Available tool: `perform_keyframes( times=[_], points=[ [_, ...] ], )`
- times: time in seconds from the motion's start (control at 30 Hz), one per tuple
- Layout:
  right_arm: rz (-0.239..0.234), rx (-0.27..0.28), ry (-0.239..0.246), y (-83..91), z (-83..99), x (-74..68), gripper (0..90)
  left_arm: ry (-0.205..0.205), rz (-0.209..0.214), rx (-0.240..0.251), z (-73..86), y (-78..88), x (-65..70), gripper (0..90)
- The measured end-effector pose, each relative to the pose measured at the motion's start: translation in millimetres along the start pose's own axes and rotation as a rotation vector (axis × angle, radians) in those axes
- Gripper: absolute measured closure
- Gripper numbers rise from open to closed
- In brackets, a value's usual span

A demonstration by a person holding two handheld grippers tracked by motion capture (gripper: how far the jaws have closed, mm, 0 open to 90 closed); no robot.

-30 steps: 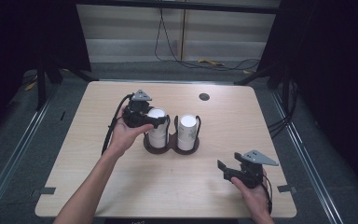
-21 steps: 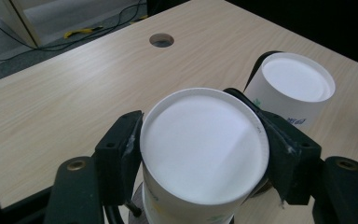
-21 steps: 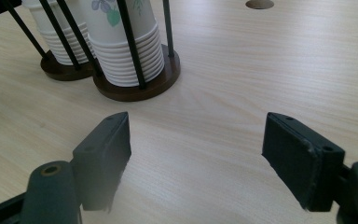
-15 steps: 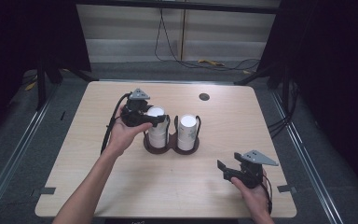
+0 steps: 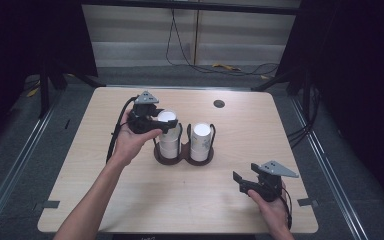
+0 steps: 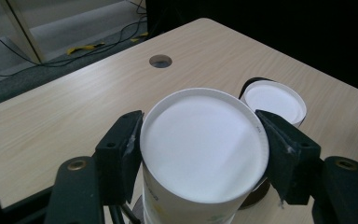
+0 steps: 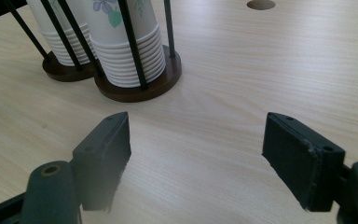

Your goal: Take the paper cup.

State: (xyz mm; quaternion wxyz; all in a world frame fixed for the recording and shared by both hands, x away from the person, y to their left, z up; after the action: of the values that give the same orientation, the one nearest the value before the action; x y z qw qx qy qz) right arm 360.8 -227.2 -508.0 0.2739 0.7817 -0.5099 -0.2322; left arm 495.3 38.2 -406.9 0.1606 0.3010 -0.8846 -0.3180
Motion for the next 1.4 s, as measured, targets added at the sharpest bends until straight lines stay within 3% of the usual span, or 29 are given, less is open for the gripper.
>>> perform_keyframes(
  times=[0.2, 0.57, 1.07, 1.4],
  points=[
    [-0.002, -0.003, 0.002, -0.2, 0.3, -0.2, 23.2, 0.026, 0.016, 0.027, -3.0, 5.3, -2.1, 35.2],
    [-0.006, -0.003, 0.005, -0.4, 0.4, -0.8, 23.2, 0.029, 0.02, 0.073, -7.5, 14.6, -1.6, 35.2],
    [-0.005, -0.003, 0.004, -0.3, 0.4, -1.0, 23.2, -0.003, 0.056, 0.122, -14.1, 37.7, 6.4, 35.2],
    [-0.003, -0.002, 0.005, -0.4, 0.5, -1.0, 23.2, -0.021, 0.075, 0.128, -8.8, 46.3, 14.4, 35.2]
  ],
)
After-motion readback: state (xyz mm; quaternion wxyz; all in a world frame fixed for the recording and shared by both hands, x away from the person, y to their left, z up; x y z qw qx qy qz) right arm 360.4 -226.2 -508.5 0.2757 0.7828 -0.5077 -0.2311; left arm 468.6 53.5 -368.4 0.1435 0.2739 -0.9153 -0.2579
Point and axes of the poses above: each handheld gripper's, and its own axes: y roughly backward along the jaws, z roughly out of its underside, x roughly to its right, the point moved 9 cm from there along -y, roughly forward along the jaws, and after that the axes turned 11 degrees about -x, right-handed, at the moved point
